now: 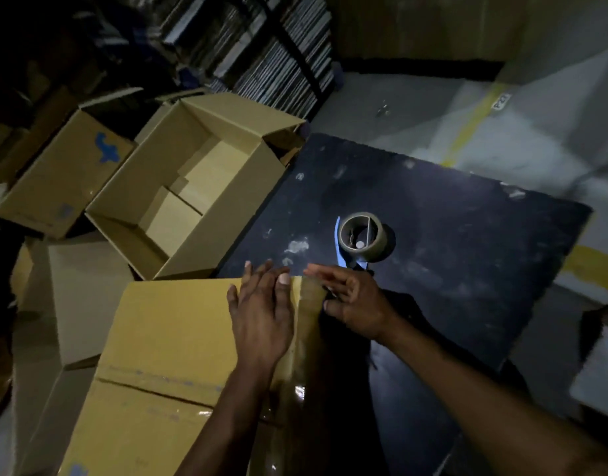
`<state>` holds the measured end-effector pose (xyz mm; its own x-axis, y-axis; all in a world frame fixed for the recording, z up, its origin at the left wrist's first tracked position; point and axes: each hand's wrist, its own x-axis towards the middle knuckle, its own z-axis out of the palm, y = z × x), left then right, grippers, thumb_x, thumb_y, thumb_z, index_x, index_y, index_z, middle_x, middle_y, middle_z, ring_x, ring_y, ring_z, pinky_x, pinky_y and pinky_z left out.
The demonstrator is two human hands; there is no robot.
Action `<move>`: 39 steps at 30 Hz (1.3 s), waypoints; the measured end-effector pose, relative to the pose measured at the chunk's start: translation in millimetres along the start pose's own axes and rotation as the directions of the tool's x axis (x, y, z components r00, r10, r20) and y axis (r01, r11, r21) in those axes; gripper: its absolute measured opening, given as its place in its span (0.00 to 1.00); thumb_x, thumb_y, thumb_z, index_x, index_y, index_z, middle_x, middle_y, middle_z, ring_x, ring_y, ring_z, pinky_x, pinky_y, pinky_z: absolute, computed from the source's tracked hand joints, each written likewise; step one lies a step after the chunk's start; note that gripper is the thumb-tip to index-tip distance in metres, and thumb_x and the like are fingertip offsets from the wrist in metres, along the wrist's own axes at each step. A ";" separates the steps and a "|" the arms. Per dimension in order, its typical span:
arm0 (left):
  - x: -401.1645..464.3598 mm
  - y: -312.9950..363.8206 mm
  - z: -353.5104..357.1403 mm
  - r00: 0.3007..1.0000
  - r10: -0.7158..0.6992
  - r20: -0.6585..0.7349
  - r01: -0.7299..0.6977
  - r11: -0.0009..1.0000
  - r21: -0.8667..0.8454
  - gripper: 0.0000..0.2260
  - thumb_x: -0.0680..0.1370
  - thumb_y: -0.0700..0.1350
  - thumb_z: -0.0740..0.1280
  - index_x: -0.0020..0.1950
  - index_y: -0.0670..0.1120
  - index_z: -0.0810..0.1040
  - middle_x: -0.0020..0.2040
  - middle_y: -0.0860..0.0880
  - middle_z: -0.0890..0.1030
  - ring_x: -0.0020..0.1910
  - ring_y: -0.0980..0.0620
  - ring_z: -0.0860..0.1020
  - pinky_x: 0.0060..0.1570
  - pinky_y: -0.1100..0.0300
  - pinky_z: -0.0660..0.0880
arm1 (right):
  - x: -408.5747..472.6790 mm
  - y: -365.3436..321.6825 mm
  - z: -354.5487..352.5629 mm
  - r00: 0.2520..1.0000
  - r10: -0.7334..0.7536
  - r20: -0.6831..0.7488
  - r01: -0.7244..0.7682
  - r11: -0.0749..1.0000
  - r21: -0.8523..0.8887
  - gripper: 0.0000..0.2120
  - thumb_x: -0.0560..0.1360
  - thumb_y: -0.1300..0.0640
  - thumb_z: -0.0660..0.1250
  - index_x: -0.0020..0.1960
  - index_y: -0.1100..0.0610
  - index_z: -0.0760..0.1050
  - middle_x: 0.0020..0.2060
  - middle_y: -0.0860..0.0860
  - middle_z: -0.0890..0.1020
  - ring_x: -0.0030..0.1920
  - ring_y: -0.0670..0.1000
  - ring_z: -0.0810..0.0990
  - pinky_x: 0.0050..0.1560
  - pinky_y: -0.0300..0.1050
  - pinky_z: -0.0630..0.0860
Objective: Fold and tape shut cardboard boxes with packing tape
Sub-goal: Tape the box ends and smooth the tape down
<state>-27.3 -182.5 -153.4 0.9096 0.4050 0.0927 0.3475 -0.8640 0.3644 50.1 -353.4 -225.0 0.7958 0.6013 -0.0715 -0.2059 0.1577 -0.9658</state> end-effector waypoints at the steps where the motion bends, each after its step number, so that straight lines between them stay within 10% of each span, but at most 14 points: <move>1: -0.5 -0.2 0.8 1.000 0.003 -0.007 -0.003 1.000 -0.008 0.24 0.90 0.62 0.50 0.74 0.58 0.80 0.81 0.55 0.73 0.88 0.55 0.55 0.84 0.34 0.51 | -5.0 5.0 5.7 0.999 -0.023 -0.031 0.023 1.000 0.004 0.34 0.71 0.69 0.68 0.72 0.44 0.77 0.69 0.45 0.82 0.70 0.45 0.80 0.69 0.49 0.79; 10: 2.2 -1.1 2.6 0.999 0.040 -0.024 -0.041 0.999 -0.025 0.25 0.88 0.66 0.49 0.70 0.58 0.81 0.82 0.55 0.73 0.88 0.54 0.55 0.85 0.36 0.50 | -41.5 37.3 47.0 0.928 -0.355 -0.115 0.296 0.888 -0.352 0.45 0.67 0.71 0.58 0.84 0.54 0.63 0.84 0.44 0.61 0.84 0.45 0.59 0.83 0.56 0.61; 17: 3.7 -1.3 3.0 0.999 0.048 -0.011 -0.048 0.999 -0.024 0.30 0.86 0.68 0.46 0.73 0.58 0.80 0.83 0.54 0.71 0.88 0.55 0.54 0.86 0.39 0.48 | -67.5 36.1 44.1 0.910 -0.351 -0.221 0.265 0.902 -0.342 0.41 0.71 0.71 0.58 0.81 0.49 0.70 0.79 0.37 0.69 0.78 0.38 0.68 0.78 0.40 0.66; 22: 4.7 -3.7 5.8 0.999 0.048 -0.024 -0.048 0.999 -0.011 0.29 0.86 0.68 0.47 0.71 0.57 0.81 0.82 0.54 0.72 0.88 0.55 0.54 0.86 0.40 0.48 | -35.2 28.9 60.1 0.936 -0.283 -0.209 0.203 0.919 -0.337 0.41 0.75 0.69 0.57 0.86 0.50 0.54 0.84 0.42 0.57 0.84 0.40 0.55 0.84 0.46 0.57; 25: 4.0 -4.4 6.4 0.999 0.048 -0.024 -0.049 0.998 -0.033 0.29 0.87 0.67 0.48 0.72 0.57 0.81 0.83 0.55 0.71 0.88 0.55 0.54 0.86 0.40 0.47 | -48.1 47.9 75.8 0.914 -0.333 -0.230 0.218 0.883 -0.415 0.42 0.70 0.71 0.57 0.84 0.58 0.62 0.85 0.48 0.59 0.84 0.47 0.57 0.83 0.50 0.59; 31: 3.6 -10.1 1.0 0.999 0.047 -0.003 -0.047 0.989 -0.138 0.24 0.87 0.66 0.51 0.75 0.61 0.79 0.85 0.58 0.66 0.87 0.59 0.52 0.87 0.40 0.47 | -56.5 7.0 48.4 0.879 -0.165 -0.447 0.136 0.986 -0.098 0.15 0.78 0.42 0.69 0.63 0.36 0.84 0.63 0.35 0.84 0.64 0.36 0.81 0.64 0.45 0.81; 34: 4.9 -10.4 0.4 0.998 0.060 0.009 -0.058 0.990 -0.129 0.23 0.87 0.65 0.52 0.76 0.62 0.78 0.86 0.57 0.64 0.88 0.58 0.51 0.86 0.38 0.48 | -26.6 -18.7 43.8 0.896 -0.066 -0.440 0.087 0.996 0.028 0.32 0.70 0.26 0.70 0.68 0.42 0.83 0.62 0.36 0.84 0.64 0.33 0.79 0.65 0.35 0.77; 39: 3.7 -9.6 -1.8 0.998 0.065 0.021 -0.062 0.989 -0.136 0.24 0.87 0.64 0.52 0.77 0.59 0.78 0.87 0.57 0.63 0.88 0.57 0.51 0.86 0.38 0.48 | -3.0 -4.9 56.1 0.893 -0.020 -0.450 0.071 0.993 0.098 0.14 0.76 0.43 0.78 0.58 0.47 0.89 0.52 0.38 0.88 0.56 0.37 0.85 0.61 0.37 0.81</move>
<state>-27.8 -172.2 -155.0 0.9349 0.3415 0.0966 0.2566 -0.8383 0.4810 16.8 -312.0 -206.1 0.9708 0.1811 -0.1570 -0.2035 0.2766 -0.9392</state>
